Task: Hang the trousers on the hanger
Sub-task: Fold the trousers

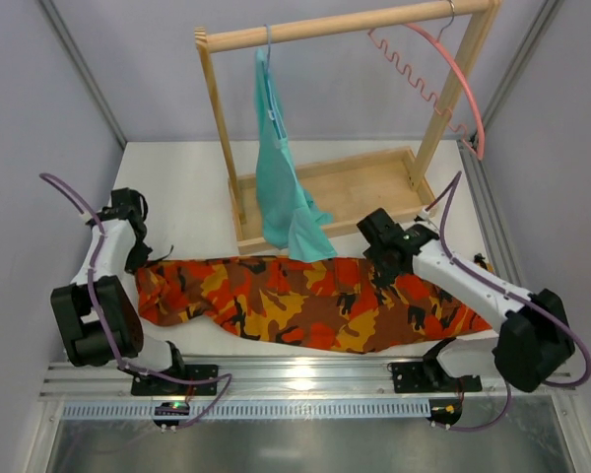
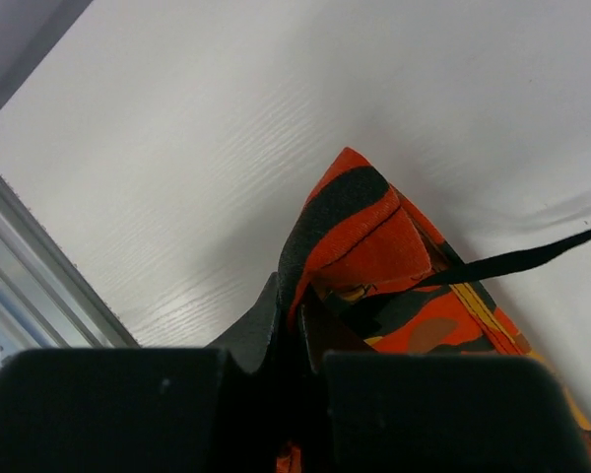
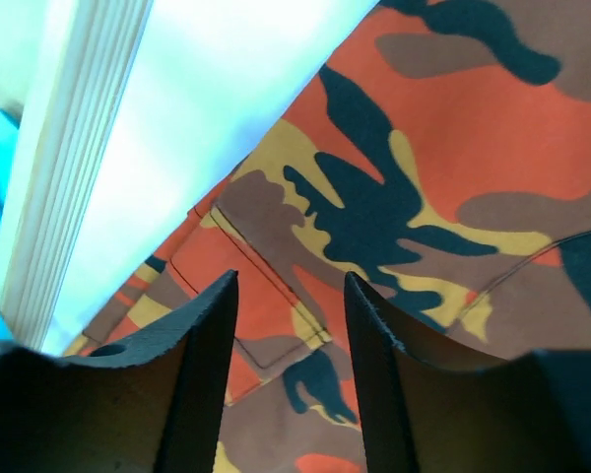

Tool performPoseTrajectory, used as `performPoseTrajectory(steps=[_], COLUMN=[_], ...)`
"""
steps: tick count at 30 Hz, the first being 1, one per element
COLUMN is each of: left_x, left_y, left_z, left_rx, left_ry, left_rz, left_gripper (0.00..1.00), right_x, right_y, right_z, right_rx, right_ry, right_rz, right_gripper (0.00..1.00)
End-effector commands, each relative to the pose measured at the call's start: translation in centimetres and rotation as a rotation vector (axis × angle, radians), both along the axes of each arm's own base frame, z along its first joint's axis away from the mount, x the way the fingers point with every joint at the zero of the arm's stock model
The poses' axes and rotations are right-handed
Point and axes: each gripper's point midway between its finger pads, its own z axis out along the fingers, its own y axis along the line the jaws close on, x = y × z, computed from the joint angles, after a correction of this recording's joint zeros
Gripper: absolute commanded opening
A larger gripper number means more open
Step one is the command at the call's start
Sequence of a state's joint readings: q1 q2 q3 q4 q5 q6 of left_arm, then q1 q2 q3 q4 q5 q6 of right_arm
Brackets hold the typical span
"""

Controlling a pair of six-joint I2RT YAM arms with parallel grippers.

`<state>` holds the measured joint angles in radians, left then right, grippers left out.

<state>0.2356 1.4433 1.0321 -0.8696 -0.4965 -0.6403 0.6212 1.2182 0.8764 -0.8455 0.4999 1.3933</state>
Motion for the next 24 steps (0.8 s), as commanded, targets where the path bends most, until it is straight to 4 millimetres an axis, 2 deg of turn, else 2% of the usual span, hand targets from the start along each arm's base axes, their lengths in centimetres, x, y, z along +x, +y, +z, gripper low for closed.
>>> performPoseTrajectory(steps=[1, 2, 4, 5, 6, 9, 12, 15, 16, 18, 24], left_x=[2.4, 2.6, 2.4, 2.5, 2.6, 3.6, 4.4, 4.9, 4.6, 4.8, 5.1], left_y=[0.4, 0.6, 1.7, 2.0, 2.4, 2.9, 1.9, 0.1, -0.6, -2.2, -3.2], left_z=[1.4, 1.8, 2.3, 3.3, 3.9, 6.4, 6.8, 5.2, 3.9, 2.5, -1.4], left_rx=[-0.006, -0.003, 0.053, 0.073, 0.094, 0.133, 0.076, -0.028, -0.067, -0.156, -0.236], left_ry=[-0.069, -0.055, -0.022, -0.031, -0.039, -0.107, -0.140, -0.155, -0.140, -0.149, -0.108], left_rz=[-0.040, -0.046, -0.022, -0.007, 0.001, 0.006, -0.027, -0.083, -0.102, -0.135, -0.101], left_gripper=[0.02, 0.04, 0.17, 0.24, 0.42, 0.59, 0.59, 0.59, 0.59, 0.59, 0.64], right_x=[1.0, 1.5, 2.1, 2.6, 2.8, 3.3, 3.6, 4.0, 4.1, 4.6, 4.7], right_y=[1.7, 2.9, 3.9, 4.6, 5.3, 5.5, 5.6, 5.6, 5.5, 5.3, 4.8], right_z=[0.4, 0.1, -0.1, -0.5, -0.6, -1.4, -2.6, -3.7, -4.1, -4.4, -6.0], right_rx=[0.079, 0.095, 0.119, 0.127, 0.156, 0.154, 0.171, 0.160, 0.155, 0.150, 0.139], right_ry=[0.116, 0.163, 0.189, 0.205, 0.217, 0.243, 0.275, 0.301, 0.310, 0.313, 0.356], right_rz=[-0.056, -0.037, -0.026, -0.027, -0.028, -0.076, -0.099, -0.111, -0.108, -0.116, -0.125], right_gripper=[0.48, 0.46, 0.46, 0.46, 0.45, 0.45, 0.46, 0.45, 0.45, 0.45, 0.42])
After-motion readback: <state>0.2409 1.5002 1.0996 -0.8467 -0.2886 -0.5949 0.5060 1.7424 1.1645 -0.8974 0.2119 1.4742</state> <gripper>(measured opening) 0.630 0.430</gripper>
